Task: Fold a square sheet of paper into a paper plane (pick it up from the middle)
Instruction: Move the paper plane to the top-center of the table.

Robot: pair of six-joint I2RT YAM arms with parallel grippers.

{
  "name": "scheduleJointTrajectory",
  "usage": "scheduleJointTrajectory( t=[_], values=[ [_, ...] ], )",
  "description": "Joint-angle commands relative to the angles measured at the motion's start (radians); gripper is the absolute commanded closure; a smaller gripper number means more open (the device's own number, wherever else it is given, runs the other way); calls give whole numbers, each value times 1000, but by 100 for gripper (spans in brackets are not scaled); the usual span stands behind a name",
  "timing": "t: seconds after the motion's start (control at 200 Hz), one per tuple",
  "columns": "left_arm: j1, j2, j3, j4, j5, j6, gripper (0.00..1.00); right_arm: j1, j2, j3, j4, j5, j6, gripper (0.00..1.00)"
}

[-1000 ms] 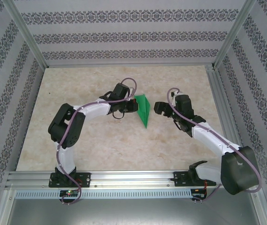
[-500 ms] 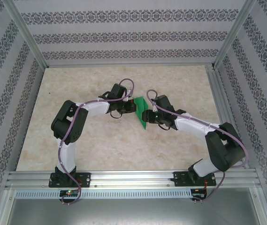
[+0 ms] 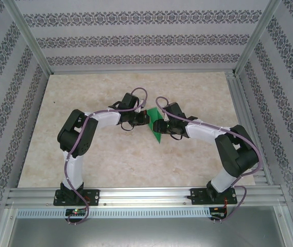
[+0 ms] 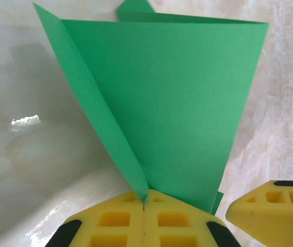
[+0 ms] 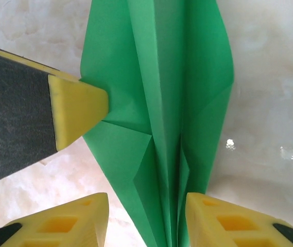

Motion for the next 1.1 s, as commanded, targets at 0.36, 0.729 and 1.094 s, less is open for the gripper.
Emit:
scheduleJointTrajectory(
  t=[0.36,0.729,1.094],
  values=[
    [13,32,-3,36,21,0,100,23,75,60,-12,-15,-22,55],
    [18,28,-11,33,15,-2,97,48,121,98,-69,88,-41,67],
    [45,-22,-62,1,-29,17,80,86,165,148,-144,207,-43,76]
  ],
)
